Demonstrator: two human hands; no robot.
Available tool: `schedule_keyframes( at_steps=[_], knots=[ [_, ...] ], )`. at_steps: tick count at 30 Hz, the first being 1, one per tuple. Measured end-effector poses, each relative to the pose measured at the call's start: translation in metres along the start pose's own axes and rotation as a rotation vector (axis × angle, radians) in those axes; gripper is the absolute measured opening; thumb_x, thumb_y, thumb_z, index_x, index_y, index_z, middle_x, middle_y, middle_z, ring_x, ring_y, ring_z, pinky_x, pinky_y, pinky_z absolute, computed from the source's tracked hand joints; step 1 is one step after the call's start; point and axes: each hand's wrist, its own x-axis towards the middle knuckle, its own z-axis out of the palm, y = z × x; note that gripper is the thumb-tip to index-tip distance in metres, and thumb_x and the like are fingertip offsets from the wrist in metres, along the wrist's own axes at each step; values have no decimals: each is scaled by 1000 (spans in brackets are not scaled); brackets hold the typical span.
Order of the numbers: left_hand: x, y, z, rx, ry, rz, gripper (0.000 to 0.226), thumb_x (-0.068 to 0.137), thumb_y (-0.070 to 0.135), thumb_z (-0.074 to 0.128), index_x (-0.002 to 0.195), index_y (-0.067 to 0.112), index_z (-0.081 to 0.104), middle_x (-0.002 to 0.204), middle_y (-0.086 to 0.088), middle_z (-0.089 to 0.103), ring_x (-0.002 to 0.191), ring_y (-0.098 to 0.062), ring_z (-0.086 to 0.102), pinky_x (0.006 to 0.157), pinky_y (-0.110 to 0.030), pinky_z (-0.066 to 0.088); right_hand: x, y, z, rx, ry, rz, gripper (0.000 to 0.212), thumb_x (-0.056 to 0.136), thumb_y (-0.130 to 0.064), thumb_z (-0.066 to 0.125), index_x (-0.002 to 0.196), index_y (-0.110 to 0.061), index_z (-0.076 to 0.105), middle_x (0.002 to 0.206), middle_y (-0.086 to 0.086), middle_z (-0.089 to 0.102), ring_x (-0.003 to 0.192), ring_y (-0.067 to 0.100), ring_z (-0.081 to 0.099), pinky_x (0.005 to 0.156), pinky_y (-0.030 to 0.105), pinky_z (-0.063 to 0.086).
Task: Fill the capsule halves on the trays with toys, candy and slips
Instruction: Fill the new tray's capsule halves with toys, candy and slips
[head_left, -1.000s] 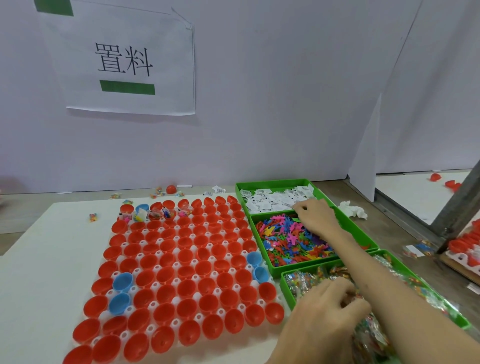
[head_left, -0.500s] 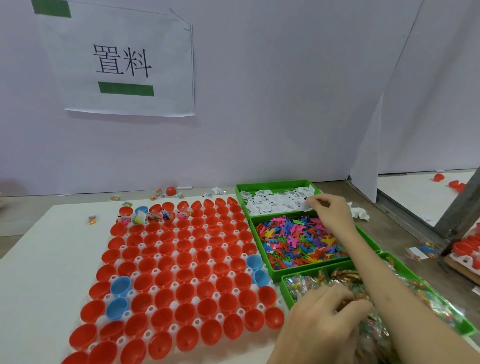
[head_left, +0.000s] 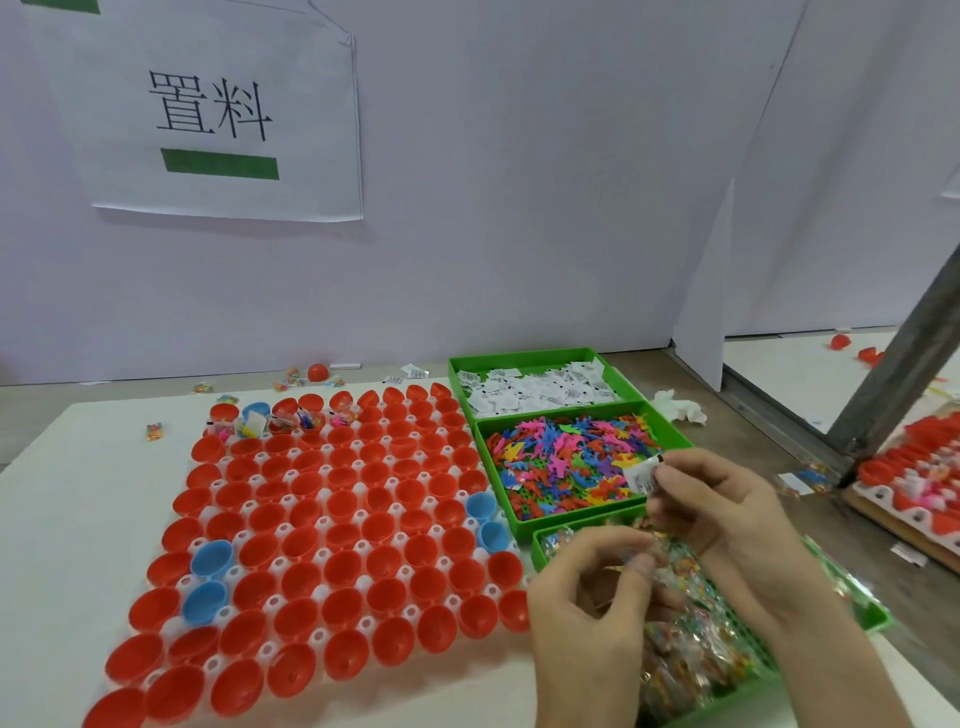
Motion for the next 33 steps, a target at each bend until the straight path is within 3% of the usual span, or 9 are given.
schedule_keyframes(
  at_steps=[4,9,11,16,20,23,28,31,33],
  knots=[
    [3,-1,1,22,55,-7,20,93,-1,65,98,17,72,86,-5,76,74,-24,75,68,-34,62,-16,14,3,123,72,16,17,72,-2,66,75,-15,77,66,7,63,52,12,56,50,20,53],
    [5,-2,1,5,109,-54,22,103,15,53,110,23,72,99,1,76,94,-23,74,80,-37,62,-19,16,7,-216,63,-92,17,70,-16,75,86,-20,77,73,9,71,63,17,64,60,22,55],
    [6,-1,0,-3,108,-51,19,100,15,58,110,22,72,103,2,76,97,-21,73,83,-37,61,-19,19,12,-338,57,-148,18,71,-20,76,90,-22,76,77,12,72,68,20,69,63,25,57],
    [8,-4,-2,74,119,20,22,93,0,65,102,19,69,98,3,74,89,-18,75,78,-31,62,-21,26,12,-542,-19,-250,33,82,5,72,95,-25,75,80,3,66,76,17,66,66,25,55],
    [7,-5,-2,49,113,17,30,96,-7,54,85,20,60,84,-5,68,78,-26,76,72,-32,62,-18,13,10,-402,28,-188,18,80,-17,72,95,-26,76,84,-6,68,82,12,64,71,21,54],
    [6,-7,-2,160,51,45,39,95,-10,52,76,23,61,78,-3,67,79,-22,76,73,-34,62,7,-3,-1,-842,109,-210,17,89,-20,71,89,-36,76,89,-16,73,80,3,66,69,20,51],
    [3,-4,0,250,31,48,37,95,-5,55,84,25,72,82,5,73,78,-14,76,72,-29,61,52,1,-5,-1332,-55,23,7,93,-34,68,98,-38,70,101,-18,68,84,0,58,80,27,48],
    [3,-4,-1,317,19,58,38,93,-8,55,87,24,75,80,0,75,75,-12,75,69,-23,59,58,18,-2,-1392,-30,71,3,93,-38,67,91,-40,66,99,-18,66,86,0,55,96,38,41],
    [4,-3,-2,338,14,55,38,93,-8,55,90,24,76,84,-4,75,75,-11,75,68,-21,58,57,22,-3,-1285,44,5,12,89,-30,72,81,-37,66,87,-16,68,81,3,58,88,39,47]
  ],
)
